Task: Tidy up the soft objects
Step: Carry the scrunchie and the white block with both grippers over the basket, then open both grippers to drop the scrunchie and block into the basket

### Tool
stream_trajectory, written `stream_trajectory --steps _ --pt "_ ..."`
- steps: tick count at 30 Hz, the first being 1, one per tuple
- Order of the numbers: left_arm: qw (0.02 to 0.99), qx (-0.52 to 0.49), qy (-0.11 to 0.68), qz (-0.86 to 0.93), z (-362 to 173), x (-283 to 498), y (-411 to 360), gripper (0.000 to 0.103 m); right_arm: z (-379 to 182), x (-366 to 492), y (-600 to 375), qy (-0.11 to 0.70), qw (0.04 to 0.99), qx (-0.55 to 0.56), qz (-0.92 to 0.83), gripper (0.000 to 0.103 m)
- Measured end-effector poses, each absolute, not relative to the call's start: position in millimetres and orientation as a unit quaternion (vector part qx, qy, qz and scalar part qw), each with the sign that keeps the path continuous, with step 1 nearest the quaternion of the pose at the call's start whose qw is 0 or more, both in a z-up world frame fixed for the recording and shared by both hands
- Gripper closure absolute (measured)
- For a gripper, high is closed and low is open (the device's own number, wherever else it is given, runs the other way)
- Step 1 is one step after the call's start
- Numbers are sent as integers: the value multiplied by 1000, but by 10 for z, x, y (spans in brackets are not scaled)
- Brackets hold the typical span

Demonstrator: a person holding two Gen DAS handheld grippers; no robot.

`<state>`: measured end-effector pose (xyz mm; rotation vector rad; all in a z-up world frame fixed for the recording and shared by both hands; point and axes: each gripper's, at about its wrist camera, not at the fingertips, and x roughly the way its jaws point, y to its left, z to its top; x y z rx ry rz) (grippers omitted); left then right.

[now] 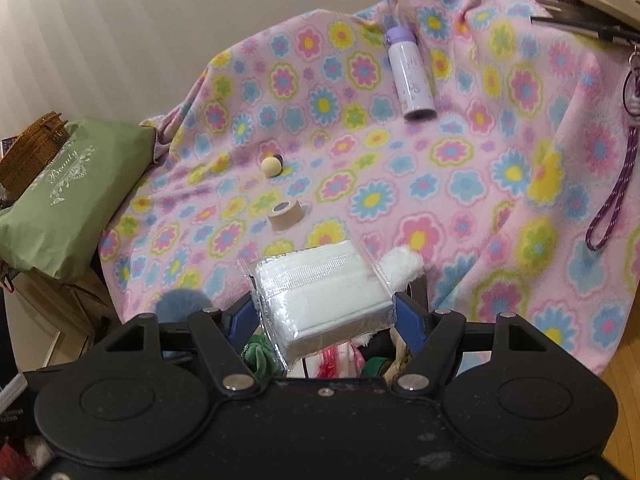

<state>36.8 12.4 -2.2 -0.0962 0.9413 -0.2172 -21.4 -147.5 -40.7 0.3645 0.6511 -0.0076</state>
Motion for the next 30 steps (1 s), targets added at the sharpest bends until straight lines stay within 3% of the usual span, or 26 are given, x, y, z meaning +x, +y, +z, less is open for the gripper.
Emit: stream_trajectory --steps 3,9,30 --pt "880 -59 460 -103 -67 402 154 39 -429 -192 -1470 326 928 179 -1 31" --pt "880 -75 459 -96 -84 426 185 21 -436 -178 -1460 331 927 177 -1 30" --pt "881 -64 461 -89 -96 436 164 20 -443 -178 -1483 330 927 177 0 26"
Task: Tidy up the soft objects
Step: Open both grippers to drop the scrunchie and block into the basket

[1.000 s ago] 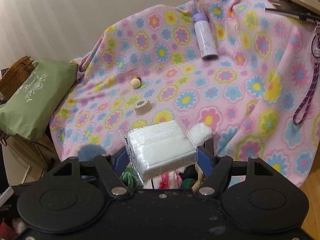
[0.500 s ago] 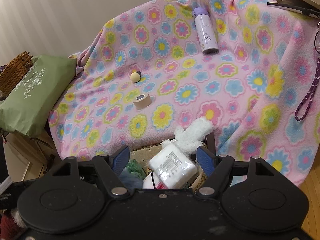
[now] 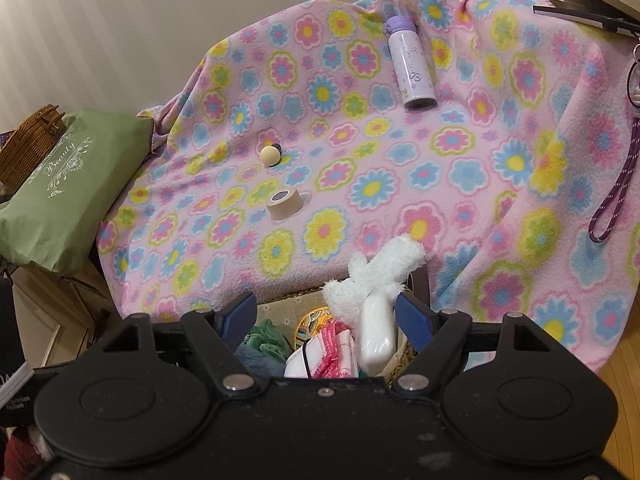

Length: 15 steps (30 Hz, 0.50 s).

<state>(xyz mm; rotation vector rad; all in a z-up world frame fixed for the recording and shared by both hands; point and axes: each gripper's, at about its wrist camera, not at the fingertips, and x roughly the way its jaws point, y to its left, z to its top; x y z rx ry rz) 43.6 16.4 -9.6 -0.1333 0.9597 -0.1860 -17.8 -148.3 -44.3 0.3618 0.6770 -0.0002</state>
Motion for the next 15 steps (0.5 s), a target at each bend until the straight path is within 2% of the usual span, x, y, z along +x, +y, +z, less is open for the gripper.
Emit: stream_trajectory --steps 15 --pt "884 -59 455 -86 -86 455 203 20 -432 -149 -1488 330 928 171 1 26"
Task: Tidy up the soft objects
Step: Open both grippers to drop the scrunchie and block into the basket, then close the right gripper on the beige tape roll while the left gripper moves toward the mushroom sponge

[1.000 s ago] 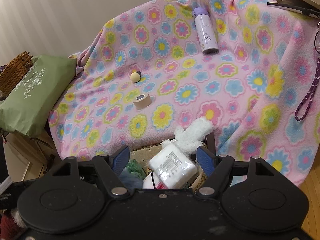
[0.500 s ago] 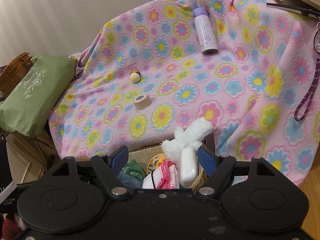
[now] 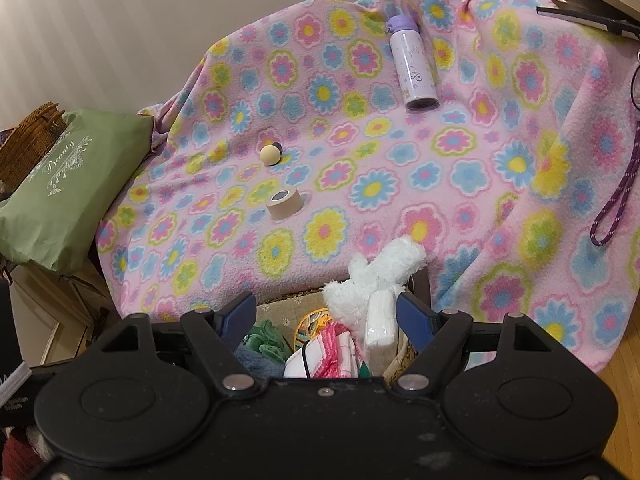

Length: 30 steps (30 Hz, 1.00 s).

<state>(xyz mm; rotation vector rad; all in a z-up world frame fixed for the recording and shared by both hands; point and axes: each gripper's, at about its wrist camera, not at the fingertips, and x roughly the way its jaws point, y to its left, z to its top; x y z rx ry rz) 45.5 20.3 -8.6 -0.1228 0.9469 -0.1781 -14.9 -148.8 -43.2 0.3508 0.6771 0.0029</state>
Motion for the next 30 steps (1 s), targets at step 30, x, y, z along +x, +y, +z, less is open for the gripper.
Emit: stream_trajectory --steps 30 --pt "939 40 333 -76 -185 1937 286 20 -494 1344 -1049 274 959 -47 50 20"
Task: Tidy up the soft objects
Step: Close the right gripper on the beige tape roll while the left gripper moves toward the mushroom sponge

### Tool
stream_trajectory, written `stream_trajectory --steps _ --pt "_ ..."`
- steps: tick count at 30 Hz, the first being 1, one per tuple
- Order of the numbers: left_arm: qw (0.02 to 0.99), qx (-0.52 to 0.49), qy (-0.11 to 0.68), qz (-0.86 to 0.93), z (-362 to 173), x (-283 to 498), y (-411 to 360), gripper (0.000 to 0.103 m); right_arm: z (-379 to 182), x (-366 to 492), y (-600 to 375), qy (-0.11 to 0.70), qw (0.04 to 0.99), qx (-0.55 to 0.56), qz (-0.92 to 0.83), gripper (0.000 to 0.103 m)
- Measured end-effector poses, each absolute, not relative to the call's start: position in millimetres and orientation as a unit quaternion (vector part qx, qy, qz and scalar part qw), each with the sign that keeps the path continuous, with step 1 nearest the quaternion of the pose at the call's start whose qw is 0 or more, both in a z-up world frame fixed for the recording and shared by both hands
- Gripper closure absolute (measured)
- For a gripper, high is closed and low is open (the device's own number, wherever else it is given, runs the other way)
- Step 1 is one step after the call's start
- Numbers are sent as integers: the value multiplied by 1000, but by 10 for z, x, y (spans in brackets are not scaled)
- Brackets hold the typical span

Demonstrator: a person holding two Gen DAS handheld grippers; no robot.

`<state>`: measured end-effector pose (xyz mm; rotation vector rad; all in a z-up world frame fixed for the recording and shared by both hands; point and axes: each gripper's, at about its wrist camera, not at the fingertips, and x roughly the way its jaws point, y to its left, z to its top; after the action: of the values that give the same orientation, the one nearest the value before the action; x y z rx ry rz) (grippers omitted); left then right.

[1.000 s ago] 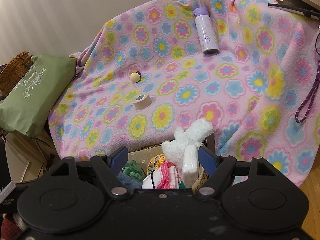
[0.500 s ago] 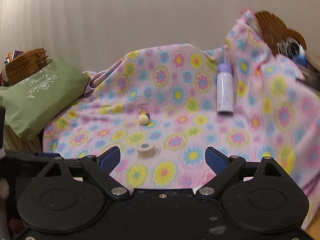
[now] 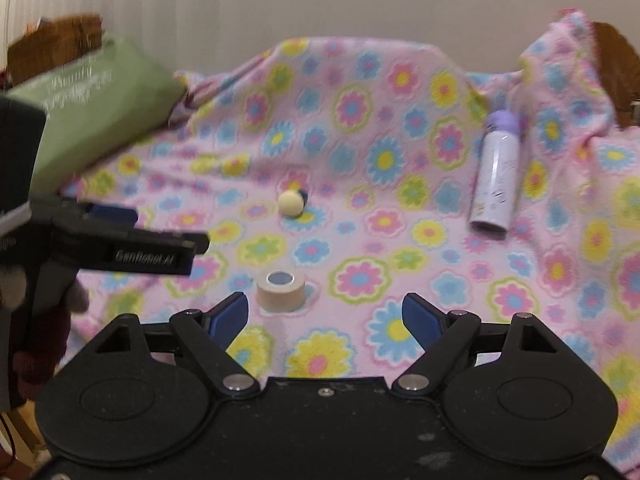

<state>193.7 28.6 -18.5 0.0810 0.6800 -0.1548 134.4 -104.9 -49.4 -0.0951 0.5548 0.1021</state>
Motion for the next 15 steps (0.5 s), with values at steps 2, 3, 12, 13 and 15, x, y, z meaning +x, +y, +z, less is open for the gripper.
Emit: stream_trajectory --steps 2,3,12,13,15 --pt "939 39 333 -76 -256 2042 286 20 -568 1475 -1001 284 955 -55 61 20" --pt "939 40 333 -75 -291 2089 282 20 -597 1522 -977 288 954 -59 64 20" --pt "934 49 346 -75 -586 2538 264 19 -797 2023 -839 328 938 -74 88 20" --pt "933 49 347 -78 -615 2587 268 19 -817 2089 -829 331 936 -75 91 20" --pt "932 50 349 -83 -676 2690 272 18 -856 2193 -813 338 933 -77 97 21"
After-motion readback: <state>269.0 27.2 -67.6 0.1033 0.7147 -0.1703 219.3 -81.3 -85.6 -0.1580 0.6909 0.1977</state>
